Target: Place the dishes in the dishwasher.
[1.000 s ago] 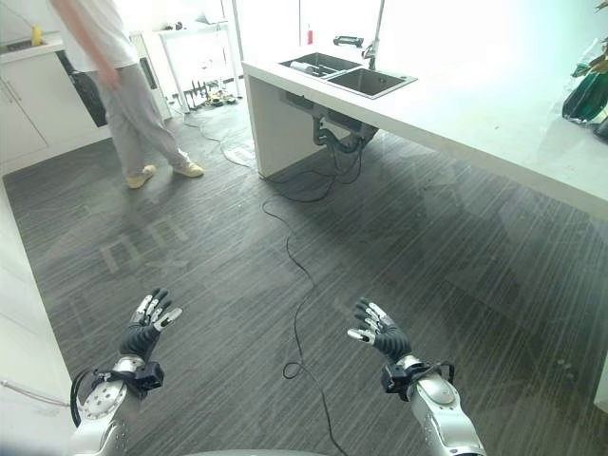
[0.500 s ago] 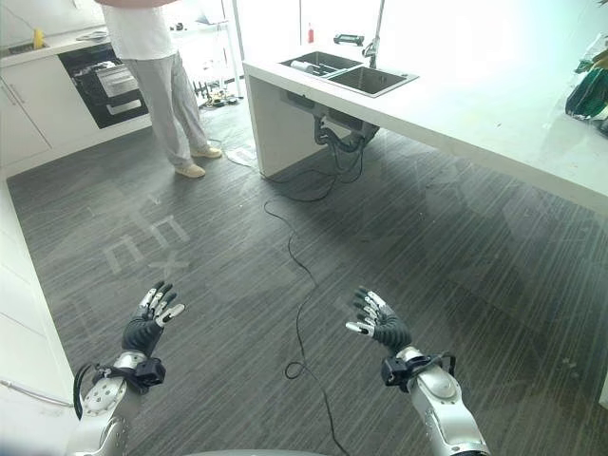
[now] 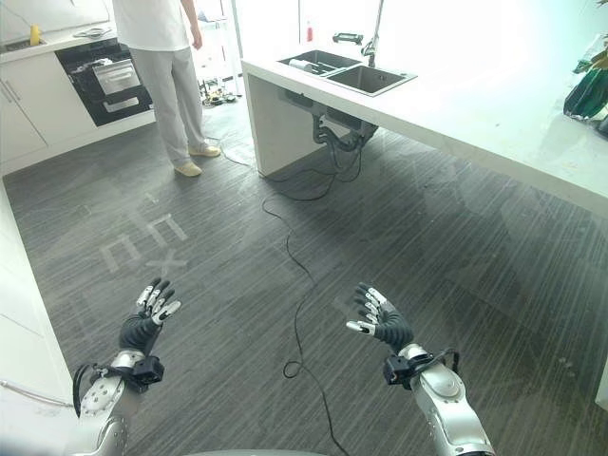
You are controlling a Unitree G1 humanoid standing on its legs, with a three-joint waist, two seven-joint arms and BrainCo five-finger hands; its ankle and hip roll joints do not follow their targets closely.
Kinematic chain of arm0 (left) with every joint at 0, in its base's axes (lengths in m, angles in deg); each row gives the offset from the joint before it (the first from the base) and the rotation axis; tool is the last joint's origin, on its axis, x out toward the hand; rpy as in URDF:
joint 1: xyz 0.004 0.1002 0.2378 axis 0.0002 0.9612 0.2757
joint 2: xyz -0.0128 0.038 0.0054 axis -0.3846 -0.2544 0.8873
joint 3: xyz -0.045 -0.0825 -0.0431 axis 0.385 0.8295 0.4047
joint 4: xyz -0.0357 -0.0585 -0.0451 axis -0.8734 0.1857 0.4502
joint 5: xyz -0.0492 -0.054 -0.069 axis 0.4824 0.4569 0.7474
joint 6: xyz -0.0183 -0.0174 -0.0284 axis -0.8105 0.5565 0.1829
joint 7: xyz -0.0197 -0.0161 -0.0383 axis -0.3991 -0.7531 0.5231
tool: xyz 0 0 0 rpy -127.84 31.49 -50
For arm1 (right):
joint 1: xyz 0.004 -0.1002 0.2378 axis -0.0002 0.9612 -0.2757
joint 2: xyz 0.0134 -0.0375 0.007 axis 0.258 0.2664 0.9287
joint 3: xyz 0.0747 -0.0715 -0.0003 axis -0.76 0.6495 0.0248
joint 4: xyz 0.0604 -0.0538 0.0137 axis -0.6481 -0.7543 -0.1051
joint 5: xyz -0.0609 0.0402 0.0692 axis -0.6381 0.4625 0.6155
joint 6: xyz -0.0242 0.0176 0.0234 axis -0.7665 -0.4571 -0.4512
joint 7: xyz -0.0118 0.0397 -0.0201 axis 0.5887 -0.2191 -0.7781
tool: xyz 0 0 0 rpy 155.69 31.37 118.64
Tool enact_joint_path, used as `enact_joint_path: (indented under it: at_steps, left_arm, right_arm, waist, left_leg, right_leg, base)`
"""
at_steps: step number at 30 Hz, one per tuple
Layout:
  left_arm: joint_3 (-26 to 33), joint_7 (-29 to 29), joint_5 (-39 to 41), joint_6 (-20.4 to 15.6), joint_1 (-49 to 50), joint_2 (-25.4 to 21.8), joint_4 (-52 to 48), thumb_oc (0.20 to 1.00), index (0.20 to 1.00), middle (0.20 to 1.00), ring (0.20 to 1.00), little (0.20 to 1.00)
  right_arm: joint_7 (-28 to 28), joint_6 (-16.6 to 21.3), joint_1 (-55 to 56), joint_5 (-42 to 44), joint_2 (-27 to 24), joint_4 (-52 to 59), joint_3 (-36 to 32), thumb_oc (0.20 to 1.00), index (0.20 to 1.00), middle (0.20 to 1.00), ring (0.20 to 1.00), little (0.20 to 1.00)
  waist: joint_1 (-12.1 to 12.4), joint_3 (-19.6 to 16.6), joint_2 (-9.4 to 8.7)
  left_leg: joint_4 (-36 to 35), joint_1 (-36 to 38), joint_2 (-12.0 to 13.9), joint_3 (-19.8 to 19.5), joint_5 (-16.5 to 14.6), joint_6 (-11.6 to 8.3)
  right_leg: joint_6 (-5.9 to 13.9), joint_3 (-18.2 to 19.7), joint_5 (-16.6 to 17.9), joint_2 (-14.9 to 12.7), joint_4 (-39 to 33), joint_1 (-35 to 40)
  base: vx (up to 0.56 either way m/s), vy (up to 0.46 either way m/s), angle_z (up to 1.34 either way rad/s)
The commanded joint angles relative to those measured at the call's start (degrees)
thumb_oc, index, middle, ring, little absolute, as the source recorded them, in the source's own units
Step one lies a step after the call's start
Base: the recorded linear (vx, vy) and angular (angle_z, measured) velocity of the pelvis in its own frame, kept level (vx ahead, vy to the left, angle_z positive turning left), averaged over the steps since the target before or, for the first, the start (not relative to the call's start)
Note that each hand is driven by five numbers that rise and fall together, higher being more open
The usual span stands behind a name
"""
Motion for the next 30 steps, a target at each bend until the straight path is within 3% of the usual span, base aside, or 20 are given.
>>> enact_joint_path:
  at_steps: [1, 3, 4, 7, 9, 10, 12, 14, 16, 18, 19, 21, 23, 24, 25, 28, 30]
  left_arm:
    - [3.2, 1.0, 3.5, -2.6, -2.1, -1.5, -1.9, 1.0, 1.0, 1.0, 1.0, 1.0]
    - [3.6, 1.8, 3.6, -3.1, -1.9, -1.5, -2.1, 1.0, 1.0, 1.0, 1.0, 1.0]
    - [3.7, 2.3, 3.7, -3.3, -1.6, -1.4, -2.1, 1.0, 1.0, 1.0, 1.0, 1.0]
    - [3.7, 4.6, 3.9, -3.9, 0.2, -1.3, -2.1, 1.0, 1.0, 1.0, 1.0, 1.0]
    - [3.6, 5.3, 3.6, -4.3, 2.3, -1.6, -3.6, 1.0, 1.0, 1.0, 1.0, 1.0]
    - [3.7, 5.3, 3.7, -4.8, 3.4, -1.6, -4.1, 1.0, 1.0, 1.0, 1.0, 1.0]
    - [4.1, 4.8, 3.6, -5.9, 4.5, -0.7, -4.6, 1.0, 1.0, 1.0, 1.0, 1.0]
    - [3.8, 3.8, 3.3, -5.6, 4.0, -0.9, -5.1, 1.0, 1.0, 1.0, 1.0, 1.0]
    - [3.8, 3.7, 3.3, -4.5, 2.6, -1.7, -4.6, 1.0, 1.0, 1.0, 1.0, 1.0]
    - [3.9, 4.8, 2.0, -3.7, 0.5, -2.6, -4.0, 1.0, 1.0, 1.0, 1.0, 1.0]
    - [3.4, 5.6, 1.5, -2.5, -1.5, -3.1, -3.7, 1.0, 1.0, 1.0, 1.0, 1.0]
    - [2.9, 6.6, 0.5, -1.2, -2.9, -3.7, -3.9, 1.0, 1.0, 1.0, 1.0, 1.0]
    - [2.0, 5.8, 0.4, -0.6, -3.7, -3.7, -3.9, 1.0, 1.0, 1.0, 1.0, 1.0]
    - [1.7, 5.5, 0.8, -0.3, -4.2, -3.9, -4.1, 1.0, 1.0, 1.0, 1.0, 1.0]
    - [1.7, 5.6, 1.0, 0.2, -5.2, -4.2, -4.6, 1.0, 1.0, 1.0, 1.0, 1.0]
    - [2.0, 7.0, 2.0, 1.1, -4.9, -4.5, -7.1, 1.0, 1.0, 1.0, 1.0, 1.0]
    - [1.6, 8.4, 2.9, 1.7, -4.0, -4.4, -8.2, 1.0, 1.0, 1.0, 1.0, 1.0]
  right_arm:
    - [0.4, 5.0, -2.1, -2.8, -2.5, 3.7, -1.4, 1.0, 1.0, 1.0, 1.0, 1.0]
    - [0.2, 5.6, -1.8, -2.5, -4.0, 3.4, -1.5, 1.0, 1.0, 1.0, 1.0, 1.0]
    - [0.4, 6.3, -1.4, -2.5, -4.0, 2.7, -2.0, 1.0, 1.0, 1.0, 1.0, 1.0]
    - [1.5, 6.4, -0.1, -0.7, -3.8, 2.4, -3.3, 1.0, 1.0, 1.0, 1.0, 1.0]
    - [2.9, 7.1, 1.5, -1.6, -4.0, 2.7, -4.7, 1.0, 1.0, 1.0, 1.0, 1.0]
    - [3.7, 7.6, 2.4, -2.1, -4.5, 2.7, -5.2, 1.0, 1.0, 1.0, 1.0, 1.0]
    - [4.0, 8.7, 2.3, -3.2, -5.9, 1.8, -4.8, 1.0, 1.0, 1.0, 1.0, 1.0]
    - [3.5, 8.3, 2.1, -2.5, -6.1, 2.4, -5.3, 1.0, 1.0, 1.0, 1.0, 1.0]
    - [3.3, 7.1, 2.2, 0.4, -5.1, 3.2, -5.8, 1.0, 1.0, 1.0, 1.0, 1.0]
    - [1.6, 6.1, 1.6, 0.5, -2.3, 2.7, -5.3, 1.0, 1.0, 1.0, 1.0, 1.0]
    - [-0.3, 5.7, 1.2, -1.6, -1.0, 2.8, -5.0, 1.0, 1.0, 1.0, 1.0, 1.0]
    - [-0.8, 5.2, 1.6, -1.8, 0.1, 3.8, -5.0, 1.0, 1.0, 1.0, 1.0, 1.0]
    - [-1.4, 5.7, 0.6, -2.4, 0.5, 2.4, -3.8, 1.0, 1.0, 1.0, 1.0, 1.0]
    - [-1.8, 5.8, 0.2, -2.5, 0.3, 1.8, -3.4, 1.0, 1.0, 1.0, 1.0, 1.0]
    - [-2.1, 5.7, 0.8, -2.2, -0.2, 2.1, -3.5, 1.0, 1.0, 1.0, 1.0, 1.0]
    - [-1.4, 5.7, 3.5, -1.0, -1.0, 3.6, -5.2, 1.0, 1.0, 1.0, 1.0, 1.0]
    - [-0.7, 7.2, 5.6, 0.2, -1.7, 2.9, -6.1, 1.0, 1.0, 1.0, 1.0, 1.0]
  waist:
    - [-0.1, 1.8, -2.09]
    - [0.2, 4.4, -2.96]
    - [0.3, 5.2, -2.72]
    - [-0.2, 6.1, -1.21]
    - [0.0, 6.1, 0.66]
    - [0.5, 6.4, 1.01]
    - [1.4, 6.5, 1.14]
    - [1.1, 6.1, 0.99]
    - [1.9, 4.8, 0.04]
    - [2.7, 3.3, -1.91]
    - [2.8, 2.3, -2.53]
    - [2.7, 1.9, -1.82]
    - [1.8, 2.4, -0.45]
    - [1.3, 2.7, -0.54]
    - [0.5, 3.0, -1.04]
    - [-1.0, 4.4, -1.58]
    - [-3.3, 5.3, -1.89]
  left_leg:
    - [11.2, -3.9, 2.4, 1.4, -1.4, -4.17]
    - [25.5, -11.9, 2.4, -0.5, 1.2, -4.55]
    - [26.5, -14.0, 2.8, 0.3, 2.0, -4.69]
    - [12.7, -12.4, 5.3, 5.7, 4.4, -5.24]
    - [1.6, -12.4, 6.8, 7.9, 10.8, -6.99]
    - [0.0, -14.6, 7.1, 6.5, 12.0, -7.65]
    - [0.0, -17.6, 7.1, 3.7, 11.3, -7.68]
    - [0.0, -15.7, 7.4, 6.7, 9.7, -6.57]
    - [0.0, -14.2, 6.2, 6.7, 8.8, -4.84]
    - [0.0, -12.7, 3.8, 7.2, 7.0, -2.11]
    - [0.0, -10.8, 2.1, 5.8, 5.5, -0.45]
    - [0.0, -9.3, 1.6, 5.6, 4.0, 0.65]
    - [0.0, -6.8, 2.0, 5.7, 2.8, 0.83]
    - [0.0, -6.3, 1.7, 5.7, 2.7, 0.79]
    - [0.0, -5.5, 0.6, 4.5, 2.7, 0.85]
    - [0.0, -1.8, -0.8, 1.0, 1.1, 0.6]
    - [0.0, 1.4, -1.4, -1.5, -1.3, 0.62]
  right_leg:
    - [1.39, 4.5, -2.0, -1.4, 0.1, 1.3]
    - [-0.28, 5.6, -1.7, -1.4, 0.3, 1.6]
    - [-0.37, 5.3, -1.8, -1.1, 0.5, 1.9]
    - [0.72, 4.6, -3.3, -0.4, 0.4, 3.7]
    - [1.41, 3.8, -4.8, 0.4, 0.1, 6.1]
    - [1.36, 4.0, -5.7, 0.7, 0.1, 7.7]
    - [0.64, 6.2, -7.9, 1.1, 0.1, 10.3]
    - [1.49, 6.3, -9.4, 0.0, 2.9, 10.9]
    - [2.95, 6.4, -11.3, -1.3, 5.8, 12.3]
    - [6.51, 4.0, -7.4, -4.5, 12.5, 10.4]
    - [9.27, 3.8, 0.5, -7.4, 24.9, 4.8]
    - [10.3, 3.9, 5.9, -7.5, 35.7, -0.2]
    - [9.04, 2.6, 6.3, -8.5, 42.3, -7.8]
    - [8.44, 2.6, 4.2, -7.1, 41.0, -9.4]
    - [7.57, 1.3, 0.7, -4.5, 35.0, -8.9]
    - [6.2, -2.1, 1.9, -4.1, 20.3, -10.5]
    - [6.99, 1.2, 5.7, -5.2, 9.6, -13.6]
  base:
    - [0.03, -0.141, 0.06]
    - [0.08, -0.127, 0.27]
    - [0.16, -0.023, 0.32]
    - [0.28, 0.156, -0.03]
    - [0.41, 0.253, 0.09]
    - [0.57, 0.36, 0.37]
    - [0.55, 0.404, 0.07]
    - [0.47, 0.416, -0.56]
    - [0.49, 0.373, -0.46]
    - [0.41, 0.326, -0.18]
    - [0.37, 0.332, 0.0]
    - [0.3, 0.284, 0.45]
    - [0.2, 0.196, 0.45]
    - [0.3, 0.106, 0.03]
    - [0.34, 0.023, 0.2]
    - [0.39, -0.063, 0.61]
    - [0.51, -0.178, 0.58]
